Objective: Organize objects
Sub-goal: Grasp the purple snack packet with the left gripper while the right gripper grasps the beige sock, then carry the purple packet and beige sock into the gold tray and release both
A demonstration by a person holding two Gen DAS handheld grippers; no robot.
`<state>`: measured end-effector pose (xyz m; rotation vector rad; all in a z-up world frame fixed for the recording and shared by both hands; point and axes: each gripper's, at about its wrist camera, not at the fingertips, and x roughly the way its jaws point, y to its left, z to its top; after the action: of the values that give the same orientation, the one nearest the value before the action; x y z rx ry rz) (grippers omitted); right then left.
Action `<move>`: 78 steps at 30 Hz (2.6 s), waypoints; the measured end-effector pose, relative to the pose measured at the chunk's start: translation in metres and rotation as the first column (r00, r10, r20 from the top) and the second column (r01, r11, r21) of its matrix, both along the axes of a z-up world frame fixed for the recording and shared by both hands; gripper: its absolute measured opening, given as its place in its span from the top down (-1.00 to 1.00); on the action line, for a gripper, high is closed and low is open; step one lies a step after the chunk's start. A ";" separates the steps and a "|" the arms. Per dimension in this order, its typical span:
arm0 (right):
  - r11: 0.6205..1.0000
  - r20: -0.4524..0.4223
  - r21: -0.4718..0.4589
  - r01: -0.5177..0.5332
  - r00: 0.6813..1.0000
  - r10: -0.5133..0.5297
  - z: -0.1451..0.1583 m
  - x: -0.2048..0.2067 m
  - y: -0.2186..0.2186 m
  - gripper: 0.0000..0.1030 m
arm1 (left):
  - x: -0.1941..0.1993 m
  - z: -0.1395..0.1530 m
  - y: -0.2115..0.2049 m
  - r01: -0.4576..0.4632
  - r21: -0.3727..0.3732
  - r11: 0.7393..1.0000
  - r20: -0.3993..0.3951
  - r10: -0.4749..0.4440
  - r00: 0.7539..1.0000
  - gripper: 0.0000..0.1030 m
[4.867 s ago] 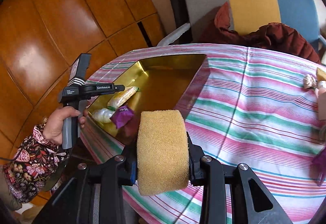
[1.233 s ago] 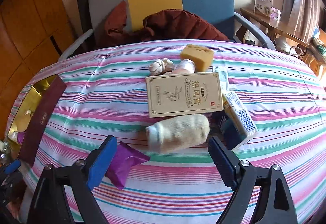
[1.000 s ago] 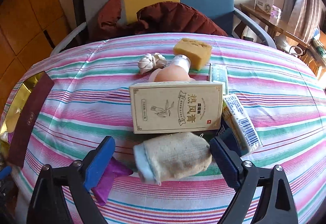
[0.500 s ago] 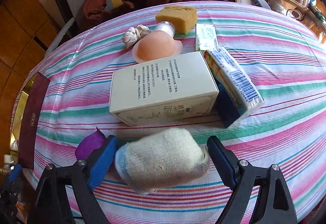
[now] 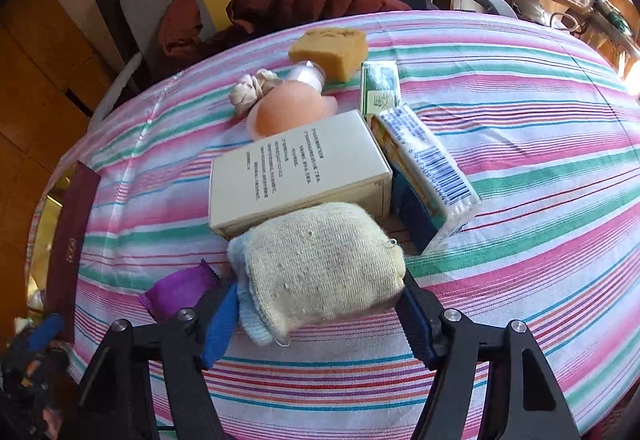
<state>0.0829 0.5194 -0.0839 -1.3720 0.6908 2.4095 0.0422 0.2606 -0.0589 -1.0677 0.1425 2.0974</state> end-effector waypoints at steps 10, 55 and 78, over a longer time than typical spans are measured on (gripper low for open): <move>0.994 -0.039 -0.076 0.073 0.996 -0.076 0.000 0.008 0.017 -0.38 | -0.012 -0.008 0.098 0.141 -0.048 0.989 0.048 -0.139 0.989 -0.29; 0.992 -0.036 0.002 -0.129 0.991 0.129 -0.005 -0.018 -0.029 -0.38 | 0.000 -0.054 0.053 0.081 -0.013 0.997 -0.050 -0.081 0.995 0.32; 0.946 -0.065 0.128 -0.298 0.949 0.308 0.004 -0.029 -0.071 -0.38 | -0.016 -0.012 -0.034 -0.080 0.119 0.990 -0.038 0.085 0.996 0.34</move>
<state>0.0544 0.4481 -0.0794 -1.4246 0.3696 2.7101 0.0264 0.2269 -0.0714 -0.9737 -0.0044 2.1753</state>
